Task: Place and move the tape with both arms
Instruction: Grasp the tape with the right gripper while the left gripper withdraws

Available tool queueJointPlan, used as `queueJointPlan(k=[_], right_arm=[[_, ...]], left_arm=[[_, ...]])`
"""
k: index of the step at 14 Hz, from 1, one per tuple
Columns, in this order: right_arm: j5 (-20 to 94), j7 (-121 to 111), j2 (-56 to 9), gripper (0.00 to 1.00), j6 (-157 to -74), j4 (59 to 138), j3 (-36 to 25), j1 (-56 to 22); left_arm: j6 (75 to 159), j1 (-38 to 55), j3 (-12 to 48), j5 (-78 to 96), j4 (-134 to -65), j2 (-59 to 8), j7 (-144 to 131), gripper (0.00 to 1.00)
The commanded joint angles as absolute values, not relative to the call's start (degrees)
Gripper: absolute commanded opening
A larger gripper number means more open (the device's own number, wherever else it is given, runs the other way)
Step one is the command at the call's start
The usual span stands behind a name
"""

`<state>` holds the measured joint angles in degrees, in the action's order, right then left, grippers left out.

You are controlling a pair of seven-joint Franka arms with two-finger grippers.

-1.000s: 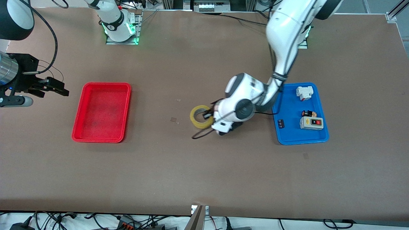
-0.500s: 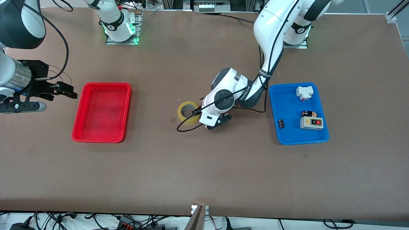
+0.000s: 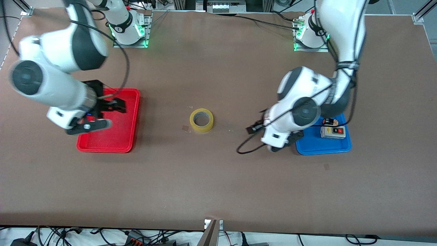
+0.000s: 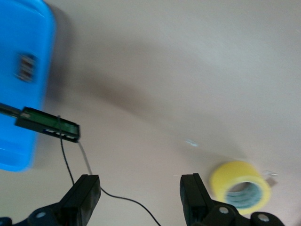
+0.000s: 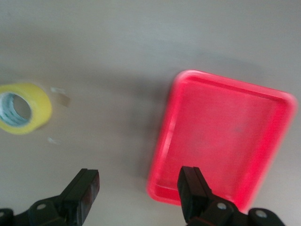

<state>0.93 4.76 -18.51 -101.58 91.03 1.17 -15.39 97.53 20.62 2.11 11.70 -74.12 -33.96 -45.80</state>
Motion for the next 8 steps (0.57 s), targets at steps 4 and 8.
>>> queueJointPlan(k=[4,8], right_arm=[[1.41,24.58,-30.21,1.00,-115.54,90.44,0.97,-28.72],[1.05,34.00,-36.20,1.00,-124.44,90.44,0.88,-34.45]], left_arm=[[90.53,10.21,2.72,6.50,-87.33,-18.31,-25.27,1.00],[86.42,3.09,2.64,5.54,-92.11,-9.07,-11.54,1.00]])
